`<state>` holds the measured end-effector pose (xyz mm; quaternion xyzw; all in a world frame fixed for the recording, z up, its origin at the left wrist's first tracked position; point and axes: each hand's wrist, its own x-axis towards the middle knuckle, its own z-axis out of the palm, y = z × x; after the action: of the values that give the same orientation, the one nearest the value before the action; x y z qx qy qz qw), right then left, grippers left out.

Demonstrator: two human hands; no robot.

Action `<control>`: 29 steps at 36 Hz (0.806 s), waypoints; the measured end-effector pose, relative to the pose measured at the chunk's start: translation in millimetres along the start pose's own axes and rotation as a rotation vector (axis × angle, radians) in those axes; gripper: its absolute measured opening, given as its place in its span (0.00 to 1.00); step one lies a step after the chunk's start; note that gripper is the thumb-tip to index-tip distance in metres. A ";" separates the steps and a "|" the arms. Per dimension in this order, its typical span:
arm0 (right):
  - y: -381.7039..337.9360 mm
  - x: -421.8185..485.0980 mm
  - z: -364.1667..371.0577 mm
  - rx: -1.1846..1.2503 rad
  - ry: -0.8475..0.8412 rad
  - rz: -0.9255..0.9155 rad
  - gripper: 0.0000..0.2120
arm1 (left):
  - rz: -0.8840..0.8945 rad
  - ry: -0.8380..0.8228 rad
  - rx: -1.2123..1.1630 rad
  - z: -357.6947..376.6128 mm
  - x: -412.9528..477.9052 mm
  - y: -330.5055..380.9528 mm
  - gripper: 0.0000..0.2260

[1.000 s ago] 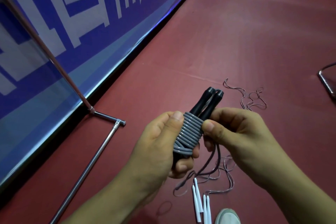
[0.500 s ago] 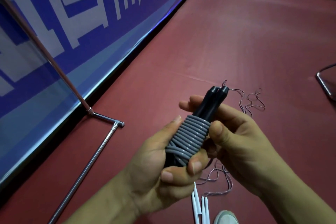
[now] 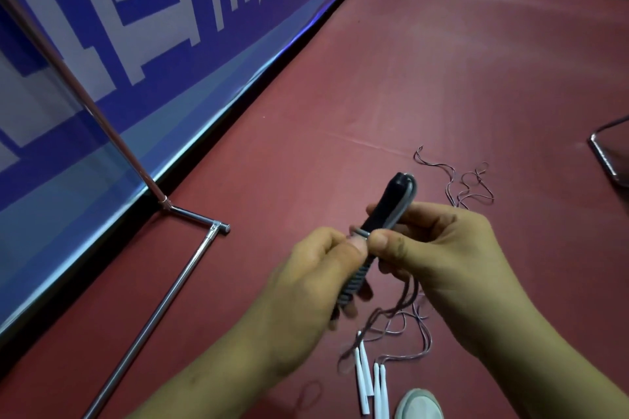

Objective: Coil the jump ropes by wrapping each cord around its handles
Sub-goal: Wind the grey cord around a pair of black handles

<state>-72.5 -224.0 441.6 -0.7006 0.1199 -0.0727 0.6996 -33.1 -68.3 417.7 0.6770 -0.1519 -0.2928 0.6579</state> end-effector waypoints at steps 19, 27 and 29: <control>-7.5 -3.5 2.9 -0.054 -0.059 -0.108 0.11 | 0.043 -0.089 -0.102 -8.1 0.5 4.0 0.07; -6.6 -7.0 -6.7 -0.071 -0.153 -0.206 0.16 | -0.080 -0.306 -0.369 -13.6 -4.3 10.3 0.03; -5.9 -7.8 -7.2 -0.018 -0.183 -0.195 0.16 | -0.094 -0.373 -0.455 -15.2 -4.6 9.4 0.04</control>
<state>-81.5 -228.9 448.1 -0.7191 -0.0125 -0.0750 0.6908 -26.0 -54.2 427.3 0.4529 -0.1693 -0.4690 0.7391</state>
